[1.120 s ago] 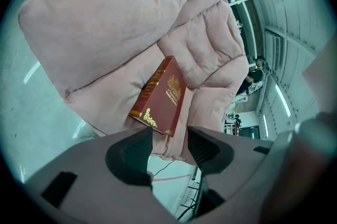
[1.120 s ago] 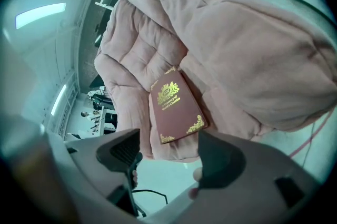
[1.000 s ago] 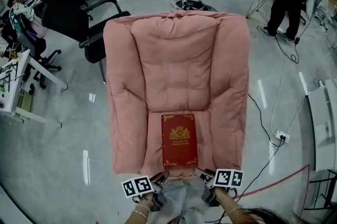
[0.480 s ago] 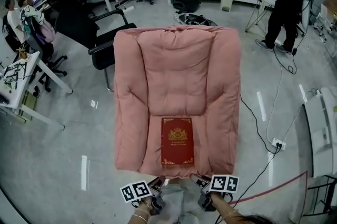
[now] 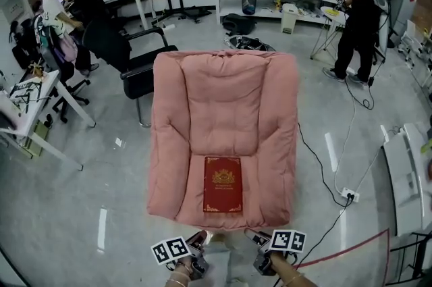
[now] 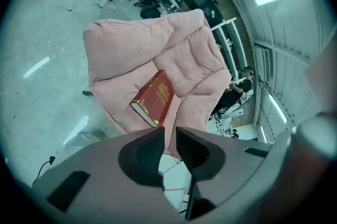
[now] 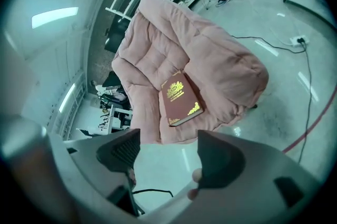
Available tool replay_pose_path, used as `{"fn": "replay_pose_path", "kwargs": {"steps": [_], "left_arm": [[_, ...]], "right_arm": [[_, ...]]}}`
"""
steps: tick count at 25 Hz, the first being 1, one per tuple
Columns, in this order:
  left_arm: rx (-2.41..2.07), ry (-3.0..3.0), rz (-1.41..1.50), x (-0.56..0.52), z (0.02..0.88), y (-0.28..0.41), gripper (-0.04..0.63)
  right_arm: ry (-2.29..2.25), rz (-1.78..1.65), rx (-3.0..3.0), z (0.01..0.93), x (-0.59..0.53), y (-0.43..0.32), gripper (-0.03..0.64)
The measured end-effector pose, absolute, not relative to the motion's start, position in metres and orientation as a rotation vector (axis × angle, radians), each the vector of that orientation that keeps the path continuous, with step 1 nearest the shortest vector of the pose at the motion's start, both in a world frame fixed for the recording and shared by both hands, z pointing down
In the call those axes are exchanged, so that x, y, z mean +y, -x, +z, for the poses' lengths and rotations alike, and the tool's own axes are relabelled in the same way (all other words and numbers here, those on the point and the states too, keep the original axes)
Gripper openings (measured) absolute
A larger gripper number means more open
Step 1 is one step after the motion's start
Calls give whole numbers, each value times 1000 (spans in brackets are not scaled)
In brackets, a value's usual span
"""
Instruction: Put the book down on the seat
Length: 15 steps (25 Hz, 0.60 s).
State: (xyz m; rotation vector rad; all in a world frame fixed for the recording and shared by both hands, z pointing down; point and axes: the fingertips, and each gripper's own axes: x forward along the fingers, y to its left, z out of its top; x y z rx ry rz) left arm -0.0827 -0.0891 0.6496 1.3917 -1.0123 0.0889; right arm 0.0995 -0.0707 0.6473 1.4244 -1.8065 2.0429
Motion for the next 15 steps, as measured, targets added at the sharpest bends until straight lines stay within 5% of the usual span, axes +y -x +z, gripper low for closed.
{"fn": "replay_pose_path", "kwargs": {"steps": [15], "left_arm": [[-1045, -1433, 34, -37, 609, 70, 26]], "right_arm": [[-1390, 1947, -1933, 606, -20, -109, 308]]}}
